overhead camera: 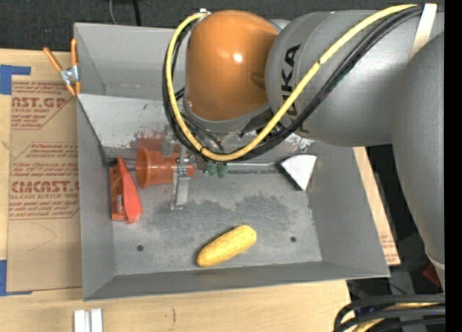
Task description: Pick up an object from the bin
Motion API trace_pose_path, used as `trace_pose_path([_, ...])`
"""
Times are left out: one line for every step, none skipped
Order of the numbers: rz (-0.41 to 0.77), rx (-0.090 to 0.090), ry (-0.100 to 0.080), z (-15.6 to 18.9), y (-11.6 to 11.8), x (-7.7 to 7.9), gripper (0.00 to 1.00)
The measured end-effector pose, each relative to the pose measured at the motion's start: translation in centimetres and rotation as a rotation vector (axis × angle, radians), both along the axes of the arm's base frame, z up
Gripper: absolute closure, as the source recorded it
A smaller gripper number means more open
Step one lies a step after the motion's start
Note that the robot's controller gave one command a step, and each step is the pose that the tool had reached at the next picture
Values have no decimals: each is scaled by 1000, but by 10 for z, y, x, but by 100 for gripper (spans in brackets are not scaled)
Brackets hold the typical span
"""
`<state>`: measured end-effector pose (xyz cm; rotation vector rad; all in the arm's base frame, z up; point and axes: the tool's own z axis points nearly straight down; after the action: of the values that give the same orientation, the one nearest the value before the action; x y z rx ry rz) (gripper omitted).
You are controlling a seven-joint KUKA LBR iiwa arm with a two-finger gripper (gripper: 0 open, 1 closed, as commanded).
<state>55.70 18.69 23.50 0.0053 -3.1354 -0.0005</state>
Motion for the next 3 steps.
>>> trace_pose_path([-2,2,-8,5,-1,2,0])
trace_pose_path([21,3,-13,-39,-16,10,0])
trace_pose_path([34,0,-8,-62,-22,12,0])
